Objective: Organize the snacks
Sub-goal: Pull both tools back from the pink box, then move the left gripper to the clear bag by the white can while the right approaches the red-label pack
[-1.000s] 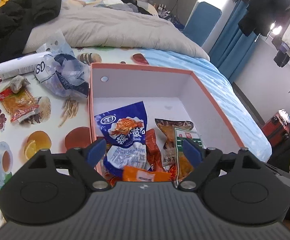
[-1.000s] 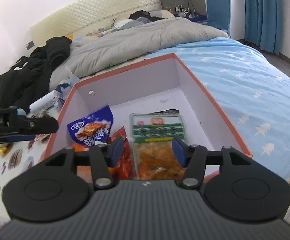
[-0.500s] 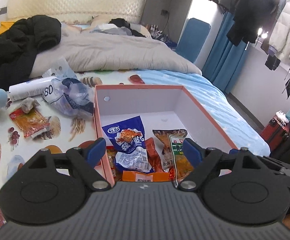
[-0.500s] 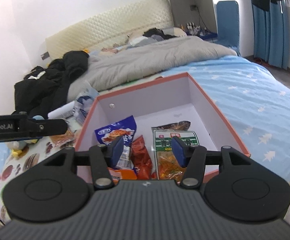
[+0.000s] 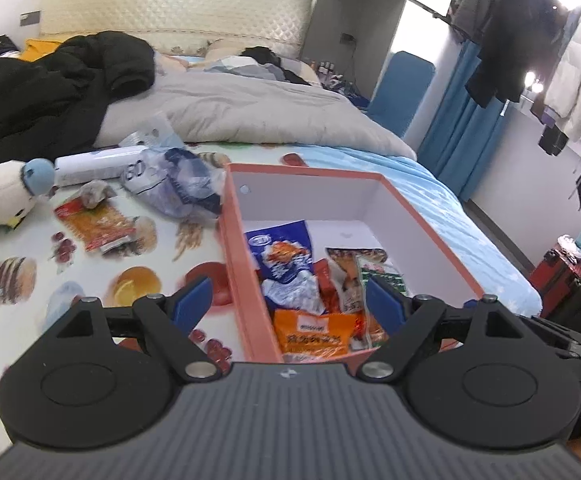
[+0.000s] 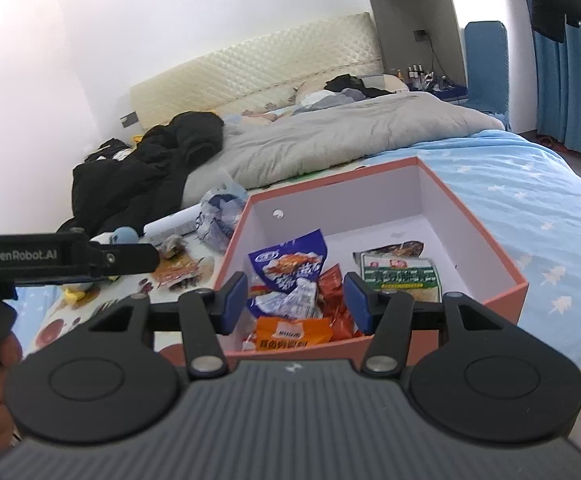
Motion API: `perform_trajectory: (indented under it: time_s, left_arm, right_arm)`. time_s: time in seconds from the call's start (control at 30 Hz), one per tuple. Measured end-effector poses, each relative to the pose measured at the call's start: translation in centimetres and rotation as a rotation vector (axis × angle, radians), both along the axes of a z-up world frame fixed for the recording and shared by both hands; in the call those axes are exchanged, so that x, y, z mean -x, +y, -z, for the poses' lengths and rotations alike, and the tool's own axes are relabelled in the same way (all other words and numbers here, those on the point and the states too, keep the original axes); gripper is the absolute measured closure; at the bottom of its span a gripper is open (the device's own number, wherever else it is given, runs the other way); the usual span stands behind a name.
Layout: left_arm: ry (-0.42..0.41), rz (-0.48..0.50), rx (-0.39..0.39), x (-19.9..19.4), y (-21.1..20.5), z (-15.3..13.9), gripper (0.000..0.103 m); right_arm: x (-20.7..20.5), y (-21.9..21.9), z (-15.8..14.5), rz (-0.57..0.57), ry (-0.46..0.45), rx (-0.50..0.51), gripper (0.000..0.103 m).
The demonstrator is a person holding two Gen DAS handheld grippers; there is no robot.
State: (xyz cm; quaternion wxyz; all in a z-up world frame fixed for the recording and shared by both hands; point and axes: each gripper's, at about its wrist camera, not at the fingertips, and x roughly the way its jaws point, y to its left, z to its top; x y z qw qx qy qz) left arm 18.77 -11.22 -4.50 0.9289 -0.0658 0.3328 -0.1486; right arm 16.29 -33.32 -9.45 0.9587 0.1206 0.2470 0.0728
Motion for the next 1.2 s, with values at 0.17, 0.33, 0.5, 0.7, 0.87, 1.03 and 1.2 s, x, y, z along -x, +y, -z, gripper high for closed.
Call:
perform_trajectory:
  time_s: [0.17,0.33,0.5,0.7,0.87,1.03,1.2]
  left_arm:
    - [0.001,-0.031,0.007,1.8,1.9,0.2,0.016]
    - [-0.005,-0.062,0.015,3.6,3.9,0.2,0.016]
    - [0.004,-0.092,-0.008,5.4,6.2,0.3,0.016]
    - [0.013,-0.149,0.017,7.8,9.1,0.7,0.016]
    - [0.035,-0.184,0.021,9.2,11.2,1.7,0.016]
    - [0.05,-0.216,0.033,9.1,12.7,2.6,0.016]
    - [0.064,-0.233,0.037,7.8,13.4,3.7,0.016]
  right_arm:
    - [1.4,1.3,0.0,-0.036,-0.008,0.001,0.047]
    - [2.4,3.1,-0.3,-0.078,-0.024,0.01,0.047]
    - [3.3,5.1,-0.2,-0.123,-0.023,0.011,0.047]
    - [4.2,7.5,-0.2,-0.18,-0.017,-0.013,0.047]
    - [5.4,9.7,0.4,-0.208,-0.008,-0.003,0.047]
    - [5.6,11.3,1.2,-0.214,0.006,0.0,0.047]
    - [5.2,12.7,1.8,-0.221,0.023,0.014,0.047]
